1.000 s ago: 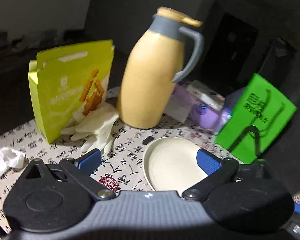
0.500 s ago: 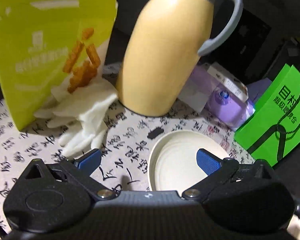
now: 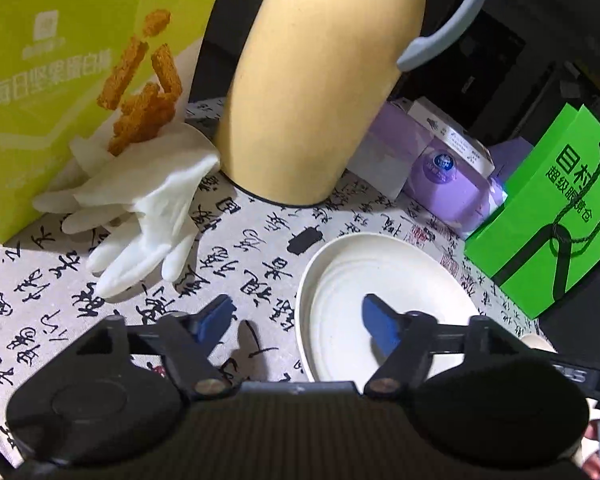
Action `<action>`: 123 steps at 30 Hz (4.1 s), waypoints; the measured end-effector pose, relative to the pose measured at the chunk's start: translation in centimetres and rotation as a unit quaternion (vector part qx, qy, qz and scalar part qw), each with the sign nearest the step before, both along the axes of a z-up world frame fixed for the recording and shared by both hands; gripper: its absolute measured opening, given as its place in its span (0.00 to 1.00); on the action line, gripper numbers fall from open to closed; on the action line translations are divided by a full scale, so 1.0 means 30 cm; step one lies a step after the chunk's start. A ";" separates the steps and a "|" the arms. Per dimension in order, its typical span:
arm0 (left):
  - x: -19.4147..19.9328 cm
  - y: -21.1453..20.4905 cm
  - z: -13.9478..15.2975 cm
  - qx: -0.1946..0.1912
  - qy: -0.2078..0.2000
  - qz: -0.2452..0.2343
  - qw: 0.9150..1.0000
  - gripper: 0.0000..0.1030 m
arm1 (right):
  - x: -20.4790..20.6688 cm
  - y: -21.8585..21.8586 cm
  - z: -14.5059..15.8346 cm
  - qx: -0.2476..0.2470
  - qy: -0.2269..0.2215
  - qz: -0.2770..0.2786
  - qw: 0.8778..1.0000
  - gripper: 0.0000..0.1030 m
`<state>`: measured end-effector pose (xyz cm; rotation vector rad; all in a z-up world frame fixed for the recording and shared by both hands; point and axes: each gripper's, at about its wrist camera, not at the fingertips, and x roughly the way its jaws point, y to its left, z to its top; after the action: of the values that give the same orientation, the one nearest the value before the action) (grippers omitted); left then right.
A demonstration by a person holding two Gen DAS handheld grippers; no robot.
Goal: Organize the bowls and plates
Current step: 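Close both grippers side by side on the cream plate's rim, then lift the cream plate with both grippers and carry it back across the table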
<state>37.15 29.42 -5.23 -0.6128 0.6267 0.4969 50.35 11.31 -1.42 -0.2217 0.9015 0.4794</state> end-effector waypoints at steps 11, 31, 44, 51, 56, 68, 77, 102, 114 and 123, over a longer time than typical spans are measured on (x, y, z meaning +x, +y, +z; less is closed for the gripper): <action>0.041 -0.011 -0.048 -0.010 0.037 -0.021 0.999 0.18 | 0.066 0.044 -0.109 -0.024 0.040 -0.015 0.999 0.16; 0.026 -0.035 -0.025 0.028 0.005 -0.021 0.999 0.09 | 0.006 0.045 -0.067 -0.003 -0.021 0.008 1.000 0.07; -0.023 -0.058 0.045 0.058 -0.039 -0.010 0.998 0.10 | -0.074 0.018 0.029 0.026 -0.073 0.020 0.997 0.07; -0.062 -0.083 0.092 0.071 -0.072 -0.015 0.995 0.10 | -0.122 -0.027 0.088 0.051 -0.102 0.020 0.993 0.07; -0.088 -0.099 0.118 0.076 -0.089 -0.020 0.993 0.10 | -0.158 -0.059 0.122 0.065 -0.116 0.016 0.991 0.07; -0.132 -0.153 0.170 0.088 -0.121 -0.037 0.988 0.10 | -0.260 -0.129 0.181 0.081 -0.148 0.005 0.986 0.07; -0.199 -0.273 0.240 0.142 -0.157 -0.070 0.975 0.10 | -0.347 -0.246 0.236 0.100 -0.171 -0.016 0.980 0.07; -0.305 -0.561 0.381 0.198 -0.183 -0.123 0.955 0.11 | -0.522 -0.578 0.315 0.144 -0.192 -0.073 0.968 0.07; -0.392 -0.680 0.409 0.212 -0.182 -0.139 0.950 0.11 | -0.637 -0.698 0.345 0.159 -0.201 -0.085 0.963 0.07; -0.459 -0.798 0.420 0.229 -0.182 -0.154 0.944 0.11 | -0.720 -0.808 0.345 0.164 -0.204 -0.100 0.960 0.07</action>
<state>23.38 5.49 7.38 -0.1479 0.2295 0.2114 28.75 -12.93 8.94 0.0753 0.4241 0.3697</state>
